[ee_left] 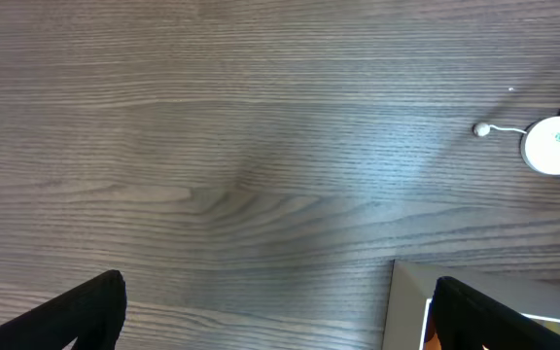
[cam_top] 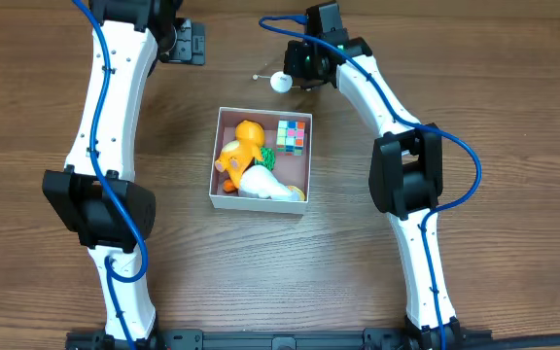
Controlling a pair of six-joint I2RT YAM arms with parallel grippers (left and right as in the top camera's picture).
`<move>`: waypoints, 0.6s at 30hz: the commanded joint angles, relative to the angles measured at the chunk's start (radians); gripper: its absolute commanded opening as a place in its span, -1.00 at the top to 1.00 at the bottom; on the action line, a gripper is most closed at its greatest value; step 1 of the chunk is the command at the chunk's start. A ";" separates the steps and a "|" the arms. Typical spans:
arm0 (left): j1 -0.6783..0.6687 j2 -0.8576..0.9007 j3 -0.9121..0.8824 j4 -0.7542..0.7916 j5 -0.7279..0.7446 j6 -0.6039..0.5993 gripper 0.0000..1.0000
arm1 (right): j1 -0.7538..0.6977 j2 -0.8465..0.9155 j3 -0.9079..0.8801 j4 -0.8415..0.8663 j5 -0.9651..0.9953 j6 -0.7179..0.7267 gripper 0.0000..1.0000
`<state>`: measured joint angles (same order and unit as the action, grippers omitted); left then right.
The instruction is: Pack container
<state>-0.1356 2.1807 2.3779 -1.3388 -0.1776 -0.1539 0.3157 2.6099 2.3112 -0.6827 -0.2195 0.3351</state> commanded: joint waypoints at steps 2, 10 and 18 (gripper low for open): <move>0.005 0.007 0.019 0.004 -0.013 0.008 -1.00 | 0.020 0.005 0.001 -0.109 -0.069 -0.108 0.92; 0.005 0.007 0.019 0.004 -0.013 0.008 -1.00 | 0.050 0.005 0.000 -0.158 -0.063 -0.161 0.92; 0.005 0.007 0.019 0.004 -0.013 0.008 -1.00 | 0.050 0.006 -0.001 -0.163 0.047 -0.161 0.92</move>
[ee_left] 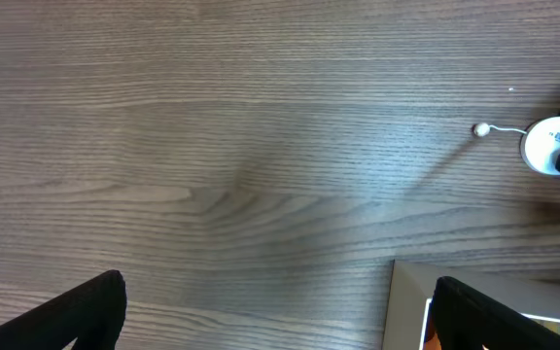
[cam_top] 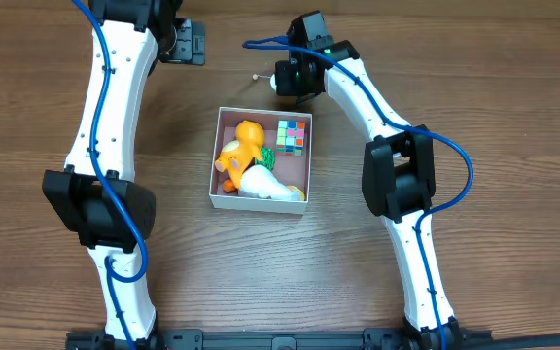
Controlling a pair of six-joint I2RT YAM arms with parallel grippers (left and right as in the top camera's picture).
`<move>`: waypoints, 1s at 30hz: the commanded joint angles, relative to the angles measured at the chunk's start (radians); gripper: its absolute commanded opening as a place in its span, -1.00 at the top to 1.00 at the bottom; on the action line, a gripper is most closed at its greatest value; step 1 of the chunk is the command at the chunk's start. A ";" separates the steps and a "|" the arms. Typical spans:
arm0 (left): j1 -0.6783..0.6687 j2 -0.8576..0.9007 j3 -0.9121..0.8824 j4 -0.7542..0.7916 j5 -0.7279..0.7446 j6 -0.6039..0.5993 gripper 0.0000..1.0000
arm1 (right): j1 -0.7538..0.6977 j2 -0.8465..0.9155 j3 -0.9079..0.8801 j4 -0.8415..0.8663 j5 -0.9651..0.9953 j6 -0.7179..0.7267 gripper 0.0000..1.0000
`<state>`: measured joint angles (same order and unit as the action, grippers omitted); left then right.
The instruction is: Pack container
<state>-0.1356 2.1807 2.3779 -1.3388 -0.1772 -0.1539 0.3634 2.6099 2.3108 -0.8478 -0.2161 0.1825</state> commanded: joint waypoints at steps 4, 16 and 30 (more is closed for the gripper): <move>0.005 0.007 0.019 0.004 -0.013 0.008 -1.00 | 0.002 0.006 -0.047 0.003 0.071 -0.008 0.92; 0.005 0.007 0.019 0.004 -0.013 0.008 -1.00 | -0.039 0.006 -0.103 -0.028 0.201 0.000 0.92; 0.005 0.007 0.019 0.004 -0.013 0.008 -1.00 | -0.108 0.006 -0.103 -0.057 0.325 0.028 0.92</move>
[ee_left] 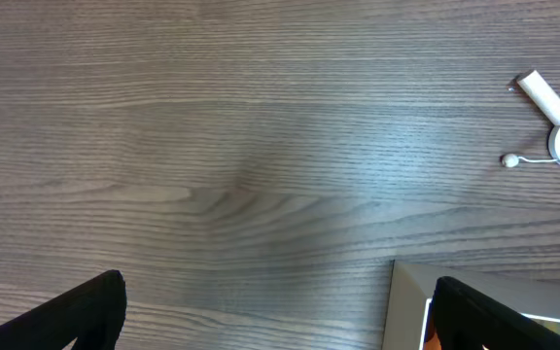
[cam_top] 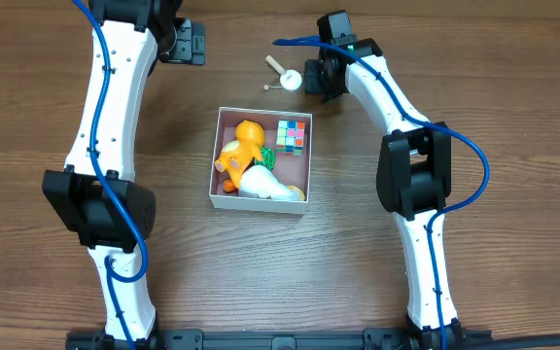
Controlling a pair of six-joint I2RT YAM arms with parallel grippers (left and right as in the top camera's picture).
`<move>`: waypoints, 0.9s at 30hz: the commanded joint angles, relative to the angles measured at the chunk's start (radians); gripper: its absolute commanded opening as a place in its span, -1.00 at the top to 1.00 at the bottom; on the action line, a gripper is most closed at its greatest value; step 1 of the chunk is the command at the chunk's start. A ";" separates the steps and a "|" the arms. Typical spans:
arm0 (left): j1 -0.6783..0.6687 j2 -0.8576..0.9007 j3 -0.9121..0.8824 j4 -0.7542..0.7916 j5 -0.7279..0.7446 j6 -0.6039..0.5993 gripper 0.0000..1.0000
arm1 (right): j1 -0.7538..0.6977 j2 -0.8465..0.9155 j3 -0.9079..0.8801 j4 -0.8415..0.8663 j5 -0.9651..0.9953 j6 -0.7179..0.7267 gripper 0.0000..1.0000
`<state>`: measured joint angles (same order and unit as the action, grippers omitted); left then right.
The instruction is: Pack container
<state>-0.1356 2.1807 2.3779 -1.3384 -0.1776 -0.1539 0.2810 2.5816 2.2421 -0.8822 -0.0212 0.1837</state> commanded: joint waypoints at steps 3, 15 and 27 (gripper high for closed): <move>0.005 0.007 0.019 0.003 -0.013 0.008 -1.00 | -0.037 0.034 -0.035 -0.037 0.202 0.034 0.92; 0.005 0.007 0.019 0.004 -0.013 0.008 -1.00 | -0.045 0.034 0.082 0.123 -0.100 0.032 0.92; 0.005 0.007 0.019 0.003 -0.013 0.008 -1.00 | -0.034 0.034 0.075 0.084 -0.249 0.028 0.92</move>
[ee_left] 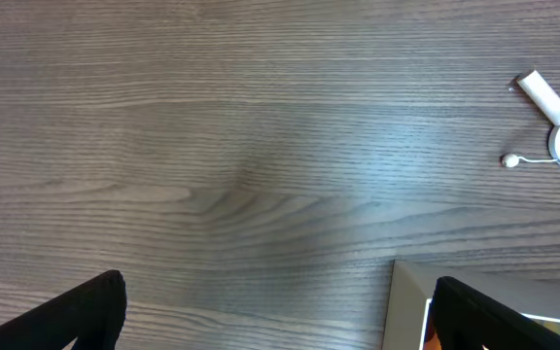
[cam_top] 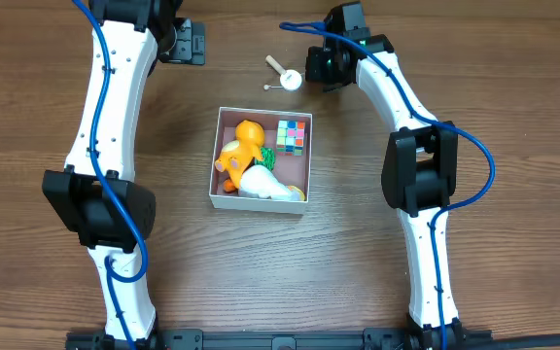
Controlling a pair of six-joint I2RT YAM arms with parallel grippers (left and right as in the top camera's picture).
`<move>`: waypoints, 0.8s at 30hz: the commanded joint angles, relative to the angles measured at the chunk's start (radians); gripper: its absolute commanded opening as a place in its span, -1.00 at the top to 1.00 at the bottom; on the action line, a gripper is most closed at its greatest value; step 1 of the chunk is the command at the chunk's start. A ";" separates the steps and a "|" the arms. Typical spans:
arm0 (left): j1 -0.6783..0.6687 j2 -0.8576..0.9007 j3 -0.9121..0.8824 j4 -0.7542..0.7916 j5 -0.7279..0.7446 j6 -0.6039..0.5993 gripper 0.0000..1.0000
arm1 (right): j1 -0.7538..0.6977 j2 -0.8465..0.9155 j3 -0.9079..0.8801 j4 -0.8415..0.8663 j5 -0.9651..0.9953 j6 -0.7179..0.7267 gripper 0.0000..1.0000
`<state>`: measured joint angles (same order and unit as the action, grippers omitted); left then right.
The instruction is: Pack container
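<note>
The white box (cam_top: 261,201) stands mid-table and holds an orange toy (cam_top: 239,146), a colourful cube (cam_top: 291,135) and a white item (cam_top: 265,184). A small white round piece with a short stick and a beaded string (cam_top: 289,80) lies on the wood beyond the box, and it also shows at the right edge of the left wrist view. My right gripper (cam_top: 321,66) hangs just right of that piece, apart from it; its jaws are too dark to read. My left gripper (ee_left: 280,316) is open over bare wood, with the box corner (ee_left: 406,292) beside its right finger.
The wooden table (cam_top: 494,253) reaches all round the box. Both arms come up from the near edge and flank the box on the left and right. My left gripper (cam_top: 188,44) sits at the far left of the table.
My right gripper has drawn a little up and to the right, away from the white round piece. The piece, the box and my left arm are unchanged.
At first the white piece lay just behind the box with my right gripper close at its right. Then the gripper covered it. After that the piece lay slightly further right and turned, stick pointing up-left, free of the gripper. Now the gripper stands further off.
</note>
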<state>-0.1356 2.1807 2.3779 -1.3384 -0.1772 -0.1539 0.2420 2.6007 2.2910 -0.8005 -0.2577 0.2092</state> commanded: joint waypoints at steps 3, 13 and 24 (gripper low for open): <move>0.005 0.007 0.019 0.003 -0.013 0.008 -1.00 | 0.005 0.014 0.026 0.006 0.029 0.003 0.92; 0.005 0.007 0.019 0.003 -0.013 0.008 -1.00 | 0.005 0.015 0.026 0.003 0.082 0.003 0.92; 0.005 0.007 0.019 0.004 -0.013 0.008 -1.00 | 0.005 0.015 0.025 -0.018 0.081 0.003 0.92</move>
<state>-0.1356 2.1807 2.3779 -1.3388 -0.1776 -0.1539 0.2428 2.6007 2.2910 -0.8165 -0.1879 0.2092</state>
